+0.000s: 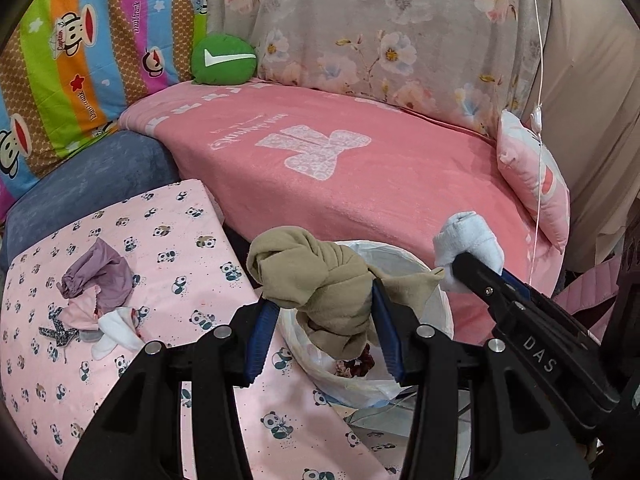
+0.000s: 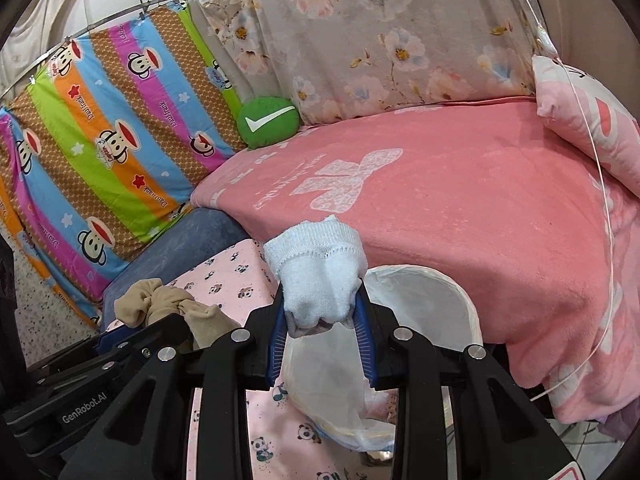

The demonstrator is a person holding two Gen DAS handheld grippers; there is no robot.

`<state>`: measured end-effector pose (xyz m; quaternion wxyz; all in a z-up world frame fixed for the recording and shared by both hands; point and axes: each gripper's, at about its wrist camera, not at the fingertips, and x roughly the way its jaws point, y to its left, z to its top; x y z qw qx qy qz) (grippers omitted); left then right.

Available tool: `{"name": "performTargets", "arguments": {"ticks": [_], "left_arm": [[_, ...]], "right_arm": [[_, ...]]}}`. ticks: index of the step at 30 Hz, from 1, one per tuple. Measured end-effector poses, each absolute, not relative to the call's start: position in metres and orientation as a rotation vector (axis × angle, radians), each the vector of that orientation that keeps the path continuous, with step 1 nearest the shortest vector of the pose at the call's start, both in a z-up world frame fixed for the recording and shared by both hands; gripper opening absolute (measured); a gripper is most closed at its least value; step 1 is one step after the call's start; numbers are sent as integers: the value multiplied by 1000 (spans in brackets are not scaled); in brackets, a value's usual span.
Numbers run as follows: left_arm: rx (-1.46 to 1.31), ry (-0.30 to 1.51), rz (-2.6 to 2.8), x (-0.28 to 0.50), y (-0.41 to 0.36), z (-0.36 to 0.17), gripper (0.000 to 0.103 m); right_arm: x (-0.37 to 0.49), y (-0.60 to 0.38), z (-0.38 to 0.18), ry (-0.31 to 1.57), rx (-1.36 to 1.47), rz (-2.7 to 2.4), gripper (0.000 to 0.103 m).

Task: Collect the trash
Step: 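Carry the sock and khaki cloth over the white bin and open both tools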

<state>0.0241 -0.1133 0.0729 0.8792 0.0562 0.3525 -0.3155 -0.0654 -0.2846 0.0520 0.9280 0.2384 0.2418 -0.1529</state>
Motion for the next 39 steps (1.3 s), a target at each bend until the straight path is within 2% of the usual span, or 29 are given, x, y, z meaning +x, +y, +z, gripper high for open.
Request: {"name": "performTargets", "arguments": {"ticks": [15, 21, 24, 26, 28, 30, 33, 39], "left_arm": [[171, 787, -690, 27, -156, 54, 45], [190, 790, -679, 30, -166, 49, 49], [197, 778, -670, 30, -167, 49, 60], [194, 763, -656, 31, -167, 51, 75], [193, 755, -646, 32, -165, 52, 81], [190, 757, -634, 34, -164, 52, 82], [178, 764, -621, 37, -159, 51, 82], [154, 764, -598, 41, -147, 54, 82]], "right_arm": [[-73, -311, 28, 521, 523, -353, 31], [-71, -316, 22, 533, 534, -359, 32], [-70, -317, 21, 535, 536, -360, 32], [-69, -319, 21, 535, 539, -363, 32], [-67, -319, 21, 534, 538, -368, 34], [-66, -319, 21, 534, 539, -369, 36], [-64, -315, 22, 534, 527, -368, 45], [-62, -308, 28, 531, 505, -359, 49]]}}
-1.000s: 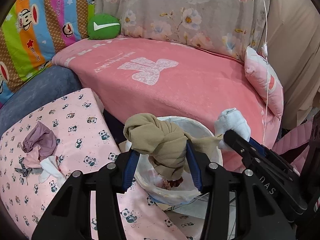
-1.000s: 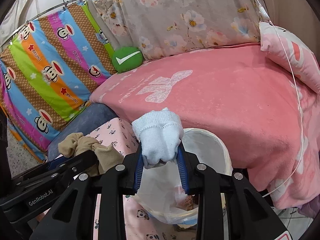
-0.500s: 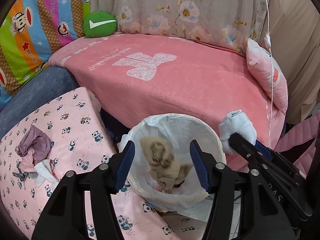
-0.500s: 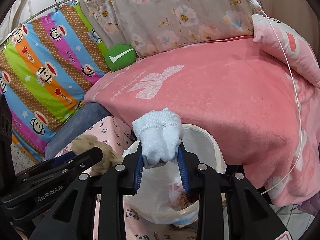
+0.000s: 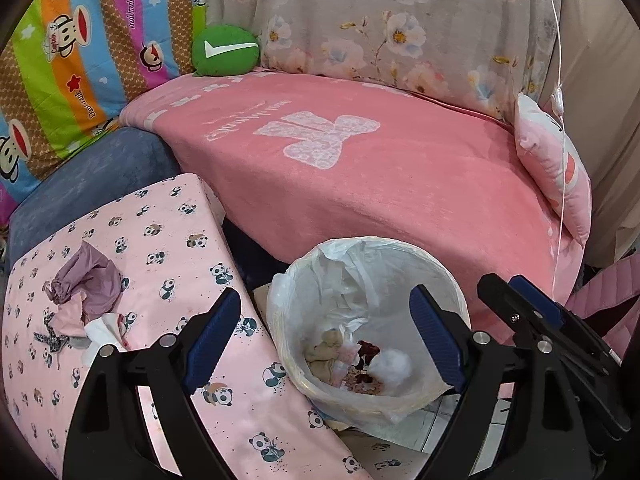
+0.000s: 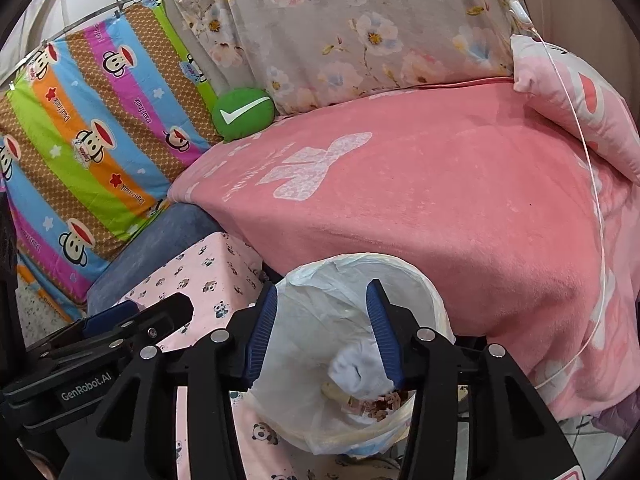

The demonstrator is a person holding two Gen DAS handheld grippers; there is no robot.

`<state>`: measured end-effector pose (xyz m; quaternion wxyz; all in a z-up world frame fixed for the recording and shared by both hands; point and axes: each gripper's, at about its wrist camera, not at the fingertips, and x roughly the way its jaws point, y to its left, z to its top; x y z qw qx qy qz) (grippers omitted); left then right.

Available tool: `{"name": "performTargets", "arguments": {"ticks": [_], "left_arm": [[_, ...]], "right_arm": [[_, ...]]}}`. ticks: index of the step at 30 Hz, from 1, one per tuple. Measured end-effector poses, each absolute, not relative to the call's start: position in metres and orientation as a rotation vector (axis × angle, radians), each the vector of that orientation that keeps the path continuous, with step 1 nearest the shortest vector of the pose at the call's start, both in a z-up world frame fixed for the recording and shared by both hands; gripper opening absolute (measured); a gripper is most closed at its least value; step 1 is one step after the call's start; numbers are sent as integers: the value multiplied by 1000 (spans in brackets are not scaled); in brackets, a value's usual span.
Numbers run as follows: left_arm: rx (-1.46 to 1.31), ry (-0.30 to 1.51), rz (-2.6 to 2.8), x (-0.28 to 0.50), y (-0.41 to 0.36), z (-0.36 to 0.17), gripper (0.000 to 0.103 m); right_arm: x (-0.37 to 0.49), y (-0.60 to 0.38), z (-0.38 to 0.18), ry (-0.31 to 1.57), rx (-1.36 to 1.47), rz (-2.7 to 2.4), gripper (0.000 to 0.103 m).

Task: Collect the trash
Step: 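Carry the sock and khaki cloth over the white bin and open both tools, then move both open tools back to the fabrics on the cushion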

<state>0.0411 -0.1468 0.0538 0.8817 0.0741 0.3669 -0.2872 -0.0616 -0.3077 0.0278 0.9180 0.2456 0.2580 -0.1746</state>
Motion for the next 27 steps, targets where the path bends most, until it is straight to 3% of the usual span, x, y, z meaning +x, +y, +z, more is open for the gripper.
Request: {"name": "performTargets", "arguments": {"ticks": [27], "left_arm": [[12, 743, -527, 44, -66, 70, 82]], "right_arm": [[-50, -237, 55, 536, 395, -268, 50]]}}
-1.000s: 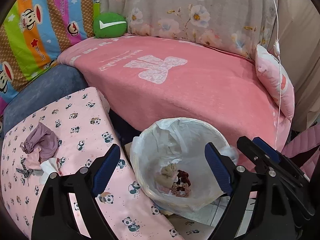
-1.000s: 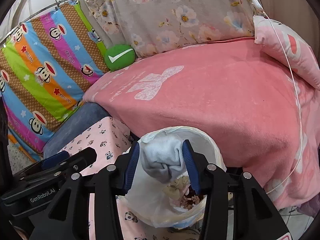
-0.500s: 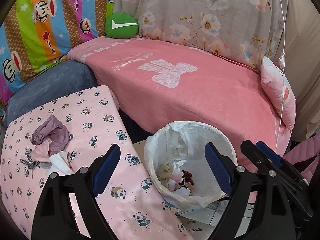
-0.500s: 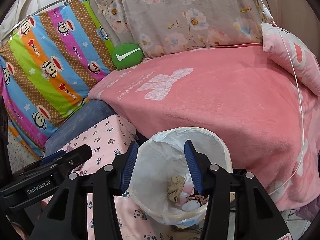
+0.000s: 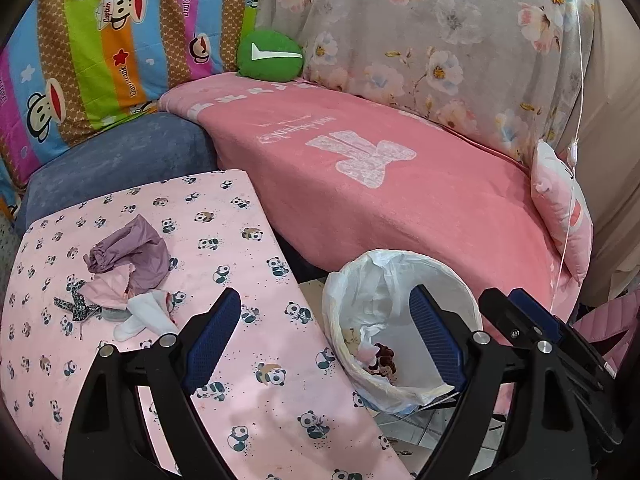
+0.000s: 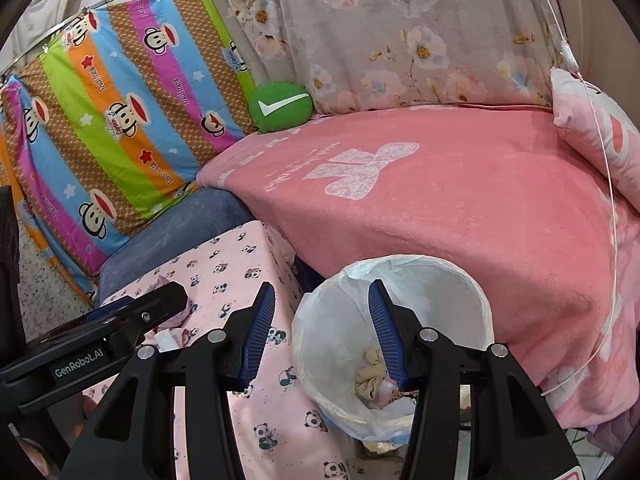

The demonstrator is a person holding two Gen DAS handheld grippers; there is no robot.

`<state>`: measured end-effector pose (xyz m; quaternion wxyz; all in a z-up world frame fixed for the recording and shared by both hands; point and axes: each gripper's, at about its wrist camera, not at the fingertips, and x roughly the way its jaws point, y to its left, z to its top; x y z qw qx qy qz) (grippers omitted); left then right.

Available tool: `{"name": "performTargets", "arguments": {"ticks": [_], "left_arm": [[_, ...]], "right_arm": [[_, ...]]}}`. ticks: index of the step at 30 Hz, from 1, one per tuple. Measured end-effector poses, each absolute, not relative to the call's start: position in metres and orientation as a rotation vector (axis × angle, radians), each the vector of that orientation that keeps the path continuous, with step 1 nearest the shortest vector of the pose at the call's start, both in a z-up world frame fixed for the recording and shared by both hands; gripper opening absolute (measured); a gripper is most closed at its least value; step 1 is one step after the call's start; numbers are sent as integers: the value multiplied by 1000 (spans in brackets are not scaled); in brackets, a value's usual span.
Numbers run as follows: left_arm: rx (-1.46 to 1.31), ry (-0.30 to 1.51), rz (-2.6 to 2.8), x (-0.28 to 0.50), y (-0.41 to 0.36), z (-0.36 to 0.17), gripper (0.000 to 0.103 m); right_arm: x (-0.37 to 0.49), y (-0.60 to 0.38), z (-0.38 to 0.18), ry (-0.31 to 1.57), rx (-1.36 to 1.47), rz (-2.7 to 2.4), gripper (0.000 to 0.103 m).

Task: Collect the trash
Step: 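Move both open tools back to the fabrics on the cushion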

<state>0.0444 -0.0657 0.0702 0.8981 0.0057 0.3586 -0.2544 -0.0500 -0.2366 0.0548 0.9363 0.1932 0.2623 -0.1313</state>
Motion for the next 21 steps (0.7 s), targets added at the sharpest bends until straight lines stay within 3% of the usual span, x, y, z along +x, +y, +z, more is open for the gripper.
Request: {"name": "performTargets", "arguments": {"ticks": [21], "left_arm": [[-109, 761, -405, 63, 34, 59, 82]], "right_arm": [[-14, -135, 59, 594, 284, -134, 50]]}}
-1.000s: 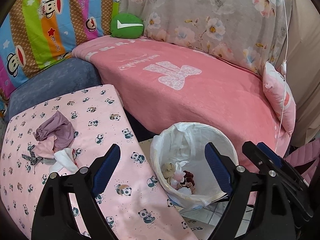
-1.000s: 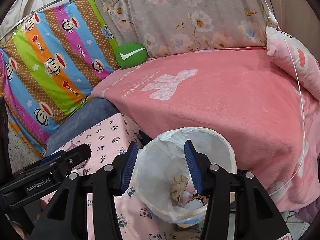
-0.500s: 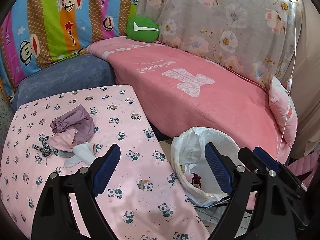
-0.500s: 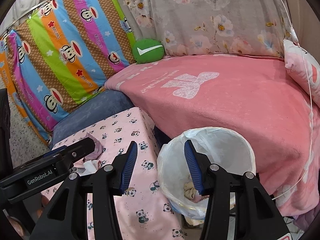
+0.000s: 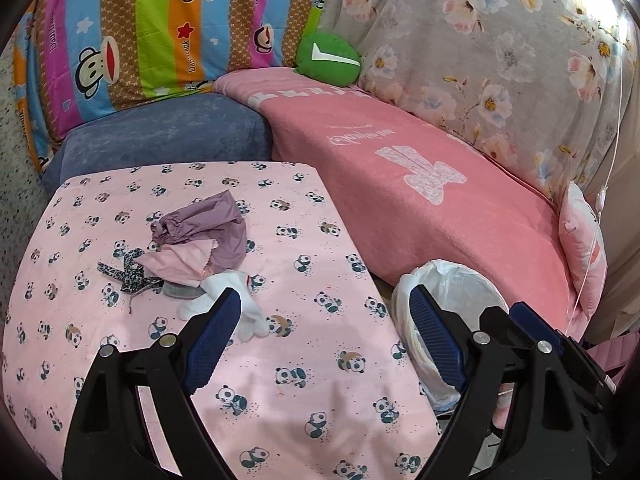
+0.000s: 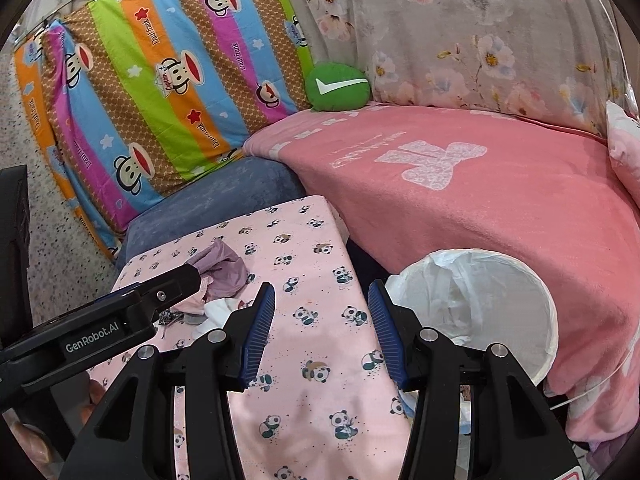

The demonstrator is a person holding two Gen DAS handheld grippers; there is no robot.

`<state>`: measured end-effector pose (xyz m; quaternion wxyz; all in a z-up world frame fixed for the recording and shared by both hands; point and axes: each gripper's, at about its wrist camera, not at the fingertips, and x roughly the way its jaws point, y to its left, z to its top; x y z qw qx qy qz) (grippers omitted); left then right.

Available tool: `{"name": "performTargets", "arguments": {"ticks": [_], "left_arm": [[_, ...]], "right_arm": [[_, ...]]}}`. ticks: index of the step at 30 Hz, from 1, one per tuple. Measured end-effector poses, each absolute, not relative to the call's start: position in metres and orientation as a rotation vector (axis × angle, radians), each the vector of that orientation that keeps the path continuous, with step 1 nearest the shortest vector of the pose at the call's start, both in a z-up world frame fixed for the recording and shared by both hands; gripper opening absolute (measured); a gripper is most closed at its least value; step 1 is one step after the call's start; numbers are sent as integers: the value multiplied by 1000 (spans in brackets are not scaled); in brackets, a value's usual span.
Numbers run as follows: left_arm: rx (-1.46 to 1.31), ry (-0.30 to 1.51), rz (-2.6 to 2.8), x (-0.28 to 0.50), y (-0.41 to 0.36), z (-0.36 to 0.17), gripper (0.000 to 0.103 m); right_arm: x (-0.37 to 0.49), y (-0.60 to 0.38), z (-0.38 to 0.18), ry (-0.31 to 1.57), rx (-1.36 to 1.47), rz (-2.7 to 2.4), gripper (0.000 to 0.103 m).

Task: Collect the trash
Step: 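Move both open tools back to the fabrics on the cushion, then grasp the pink cloth with the left tool while the right tool grasps the white glove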

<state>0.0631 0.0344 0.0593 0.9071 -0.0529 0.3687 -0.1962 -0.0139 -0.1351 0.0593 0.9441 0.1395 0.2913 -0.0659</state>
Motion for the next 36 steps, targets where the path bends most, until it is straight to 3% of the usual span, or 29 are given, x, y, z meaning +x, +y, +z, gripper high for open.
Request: {"name": "performTargets", "arguments": {"ticks": [22, 36], "left_arm": [[-233, 920, -136, 124, 181, -27, 82], [-241, 955, -145, 171, 186, -49, 82]], "right_arm": [[97, -31, -20, 814, 221, 21, 50], [162, -3, -70, 910, 219, 55, 50]]}}
